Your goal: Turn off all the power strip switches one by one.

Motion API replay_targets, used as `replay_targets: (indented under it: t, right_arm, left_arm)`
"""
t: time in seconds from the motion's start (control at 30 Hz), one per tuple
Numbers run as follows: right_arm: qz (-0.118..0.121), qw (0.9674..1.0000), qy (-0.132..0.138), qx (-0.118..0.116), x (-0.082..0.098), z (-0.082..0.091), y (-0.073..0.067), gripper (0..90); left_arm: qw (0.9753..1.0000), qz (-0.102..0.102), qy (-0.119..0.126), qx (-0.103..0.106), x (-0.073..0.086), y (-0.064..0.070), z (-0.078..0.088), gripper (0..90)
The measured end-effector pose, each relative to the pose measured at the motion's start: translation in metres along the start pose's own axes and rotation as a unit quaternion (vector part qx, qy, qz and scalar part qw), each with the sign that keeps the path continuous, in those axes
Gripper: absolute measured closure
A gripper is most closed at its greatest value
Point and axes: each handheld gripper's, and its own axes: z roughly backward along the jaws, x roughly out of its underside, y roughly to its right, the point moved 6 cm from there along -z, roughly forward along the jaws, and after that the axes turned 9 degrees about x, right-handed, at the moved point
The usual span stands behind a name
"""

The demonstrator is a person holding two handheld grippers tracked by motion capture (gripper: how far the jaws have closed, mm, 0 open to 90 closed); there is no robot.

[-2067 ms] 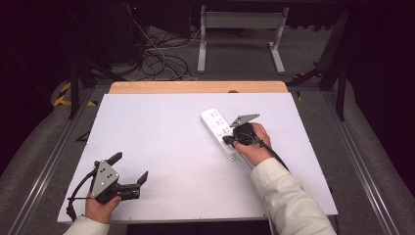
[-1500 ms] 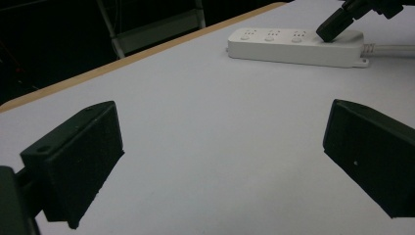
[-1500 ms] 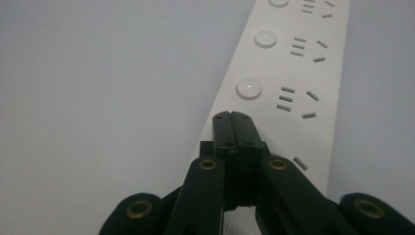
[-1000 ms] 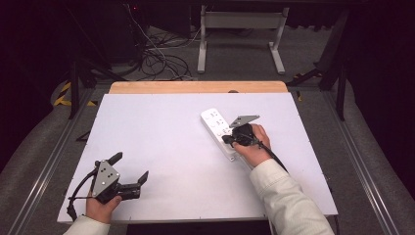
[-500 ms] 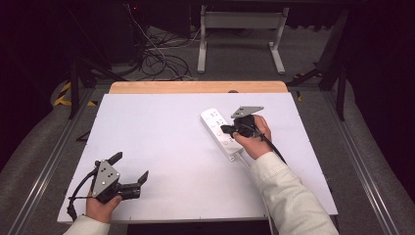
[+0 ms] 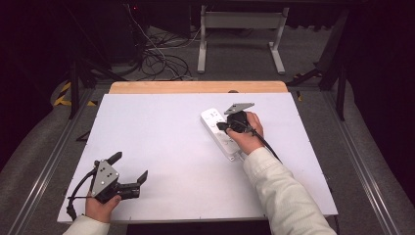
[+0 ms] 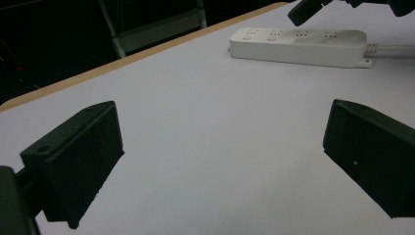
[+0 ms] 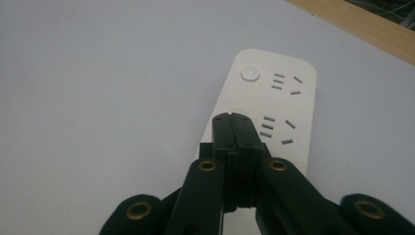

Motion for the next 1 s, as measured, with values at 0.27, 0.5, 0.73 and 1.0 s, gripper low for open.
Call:
replay_targets:
  t: [0.27, 0.5, 0.73, 1.0]
  right_arm:
    - [-0.008, 1.0, -0.003, -0.004, 0.0017, -0.0029, 0.0022, 90.0]
    - [-0.001, 0.9998, -0.016, -0.009, 0.0038, -0.0026, -0.0003, 90.0]
    - [0.005, 0.9992, -0.035, -0.017, 0.0075, -0.0057, -0.0039, 90.0]
    - [0.011, 0.9989, -0.043, -0.016, 0.0097, -0.0078, -0.0053, 90.0]
  left_arm:
    - [1.0, -0.001, 0.0, 0.0, -0.0001, 0.0, 0.0, 1.7]
    - [1.0, 0.0, 0.001, 0.001, -0.0005, 0.0011, 0.0002, 1.7]
    - [1.0, -0.001, 0.001, 0.0, -0.0006, 0.0008, 0.0004, 1.7]
    - [1.0, -0.004, 0.001, 0.0, -0.0007, 0.0006, 0.001, 1.7]
